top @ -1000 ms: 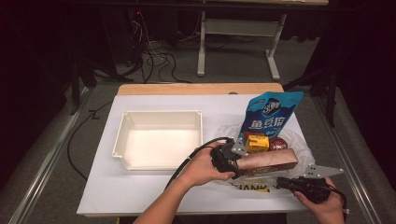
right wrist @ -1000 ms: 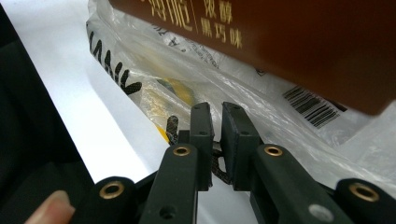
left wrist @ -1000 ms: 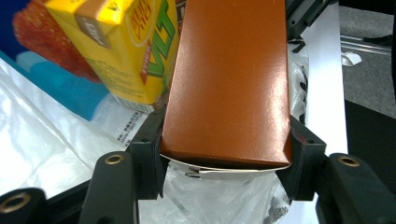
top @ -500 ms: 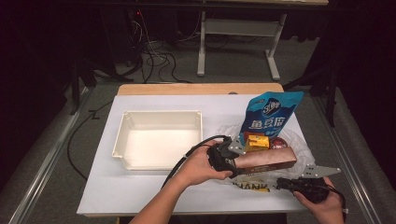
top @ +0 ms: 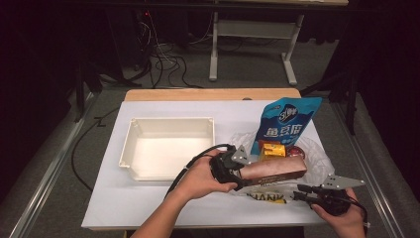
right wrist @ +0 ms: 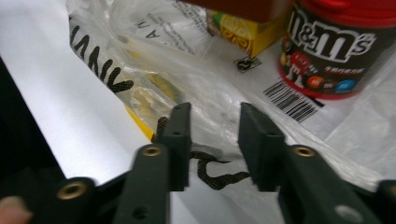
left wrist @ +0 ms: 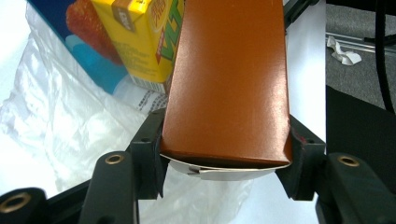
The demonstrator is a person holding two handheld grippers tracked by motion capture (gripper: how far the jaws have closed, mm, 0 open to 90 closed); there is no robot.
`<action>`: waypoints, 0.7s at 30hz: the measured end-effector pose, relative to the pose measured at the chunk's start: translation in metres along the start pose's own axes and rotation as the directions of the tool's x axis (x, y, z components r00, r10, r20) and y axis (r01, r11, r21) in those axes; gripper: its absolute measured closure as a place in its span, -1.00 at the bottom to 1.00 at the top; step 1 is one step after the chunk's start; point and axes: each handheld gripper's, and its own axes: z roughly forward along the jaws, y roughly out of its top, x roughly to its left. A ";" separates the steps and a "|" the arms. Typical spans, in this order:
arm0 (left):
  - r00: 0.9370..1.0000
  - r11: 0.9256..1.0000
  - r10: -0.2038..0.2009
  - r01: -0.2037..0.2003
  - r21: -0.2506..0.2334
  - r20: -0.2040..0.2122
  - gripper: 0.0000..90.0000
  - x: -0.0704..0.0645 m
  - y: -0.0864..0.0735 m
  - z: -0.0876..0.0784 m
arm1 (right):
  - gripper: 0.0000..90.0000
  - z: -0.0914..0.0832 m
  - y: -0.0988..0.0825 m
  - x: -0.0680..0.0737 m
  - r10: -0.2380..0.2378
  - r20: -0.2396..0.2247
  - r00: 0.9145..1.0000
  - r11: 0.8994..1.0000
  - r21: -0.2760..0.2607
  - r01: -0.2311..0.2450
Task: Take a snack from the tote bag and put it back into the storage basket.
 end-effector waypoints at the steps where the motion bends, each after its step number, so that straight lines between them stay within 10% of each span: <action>1: 1.000 1.000 0.004 -0.004 0.006 -0.002 -0.03 0.000 -0.001 -0.002 | 0.31 -0.001 0.000 0.000 0.003 0.004 1.000 1.000 -0.009 -0.003; 21: 0.998 0.999 -0.037 0.038 0.013 -0.046 -0.03 -0.004 -0.038 -0.032 | -0.12 -0.003 0.001 0.001 0.029 0.060 0.998 0.997 -0.070 -0.025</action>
